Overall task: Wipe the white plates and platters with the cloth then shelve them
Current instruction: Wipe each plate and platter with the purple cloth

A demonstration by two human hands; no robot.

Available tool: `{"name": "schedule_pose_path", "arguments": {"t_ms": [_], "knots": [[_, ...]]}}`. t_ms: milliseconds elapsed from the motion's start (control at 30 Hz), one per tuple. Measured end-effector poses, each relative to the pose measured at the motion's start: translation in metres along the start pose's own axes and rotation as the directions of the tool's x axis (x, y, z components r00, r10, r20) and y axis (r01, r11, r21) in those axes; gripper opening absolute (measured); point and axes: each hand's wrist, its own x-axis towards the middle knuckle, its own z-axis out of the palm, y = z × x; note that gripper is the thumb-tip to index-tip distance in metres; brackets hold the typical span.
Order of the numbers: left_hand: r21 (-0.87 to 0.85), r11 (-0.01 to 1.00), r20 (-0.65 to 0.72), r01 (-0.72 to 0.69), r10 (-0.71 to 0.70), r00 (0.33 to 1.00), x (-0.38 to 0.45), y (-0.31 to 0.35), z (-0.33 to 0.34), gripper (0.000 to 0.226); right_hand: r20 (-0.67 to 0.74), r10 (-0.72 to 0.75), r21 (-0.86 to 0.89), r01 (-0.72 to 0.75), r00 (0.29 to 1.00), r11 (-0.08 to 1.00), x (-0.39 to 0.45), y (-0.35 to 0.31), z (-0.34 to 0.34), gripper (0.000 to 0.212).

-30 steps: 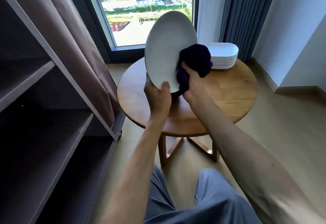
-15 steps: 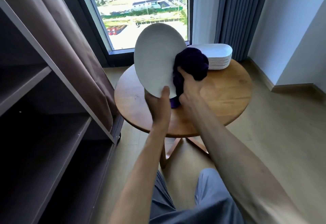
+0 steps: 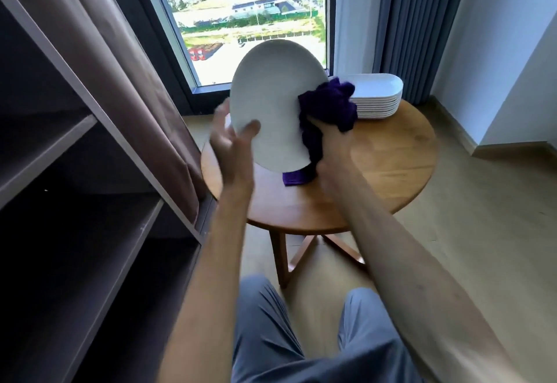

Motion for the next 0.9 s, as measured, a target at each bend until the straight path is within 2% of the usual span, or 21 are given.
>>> {"name": "schedule_pose_path", "arguments": {"t_ms": [100,167,200,267,300,367,400,433,500,533,600,667,700,767,800,867,900], "knots": [[0.045,0.999,-0.049,0.007,-0.005,0.999,-0.035,-0.035,0.030,0.058,-0.095,0.215,0.155,-0.199,0.972,0.968,-0.010,0.030,-0.004,0.042],[0.124,0.992,-0.043,-0.018,0.024,0.999,-0.032,-0.036,0.027,0.057,-0.075,0.211,0.100,-0.203,0.975,0.974,-0.013,0.032,-0.013,0.042],[0.170,0.985,0.002,-0.042,0.042,0.999,-0.023,-0.031,0.015,0.053,-0.056,0.162,0.043,-0.159,0.985,0.986,-0.010,0.026,-0.020,0.045],[0.339,0.937,0.181,-0.090,0.029,0.983,0.001,-0.013,-0.013,0.044,0.027,-0.003,-0.162,0.007,1.000,0.987,0.003,0.003,-0.032,0.054],[0.449,0.888,0.281,-0.099,-0.035,0.959,0.013,-0.001,-0.026,0.038,0.093,-0.081,-0.297,0.105,0.992,0.949,0.010,-0.012,-0.034,0.055],[0.607,0.786,0.418,-0.119,-0.188,0.889,0.031,0.021,-0.042,0.023,0.262,-0.169,-0.529,0.288,0.950,0.798,0.018,-0.037,-0.024,0.039],[0.599,0.790,0.447,-0.128,-0.197,0.873,0.037,0.026,-0.044,0.023,0.333,-0.198,-0.583,0.367,0.922,0.725,0.019,-0.043,-0.016,0.029],[0.518,0.847,0.451,-0.115,-0.157,0.878,0.040,0.028,-0.044,0.024,0.376,-0.232,-0.584,0.424,0.897,0.692,0.020,-0.043,-0.009,0.029],[0.244,0.969,0.300,-0.046,-0.030,0.953,0.035,0.025,-0.040,0.034,0.368,-0.315,-0.481,0.469,0.875,0.741,0.017,-0.035,-0.002,0.032],[0.121,0.993,0.168,-0.008,-0.013,0.986,0.028,0.018,-0.038,0.040,0.317,-0.344,-0.419,0.456,0.884,0.785,0.014,-0.029,-0.001,0.029],[-0.063,0.996,-0.037,0.055,-0.058,0.998,0.007,-0.006,-0.030,0.044,0.142,-0.315,-0.280,0.343,0.938,0.896,0.010,-0.009,-0.002,0.021],[-0.146,0.985,-0.112,0.089,-0.106,0.988,-0.021,-0.031,-0.012,0.049,-0.030,-0.161,-0.086,0.158,0.987,0.984,0.002,0.010,-0.001,0.010],[-0.163,0.984,-0.106,0.077,-0.095,0.990,-0.033,-0.042,-0.001,0.050,-0.076,-0.050,0.020,0.052,0.996,0.998,-0.002,0.019,0.000,0.012],[-0.099,0.994,-0.121,0.044,-0.056,0.991,-0.048,-0.053,0.019,0.048,-0.112,0.114,0.123,-0.100,0.987,0.987,-0.010,0.035,-0.001,0.024],[-0.037,0.999,-0.138,0.036,-0.041,0.990,-0.048,-0.054,0.023,0.050,-0.112,0.143,0.128,-0.128,0.983,0.983,-0.011,0.038,-0.004,0.028],[0.081,0.997,-0.104,0.012,-0.004,0.995,-0.036,-0.044,0.016,0.046,-0.086,0.122,0.076,-0.115,0.989,0.990,-0.009,0.034,-0.010,0.033],[0.159,0.987,-0.034,-0.022,0.028,0.999,-0.026,-0.035,0.007,0.039,-0.064,0.087,0.029,-0.085,0.994,0.996,-0.006,0.028,-0.013,0.035]]}}
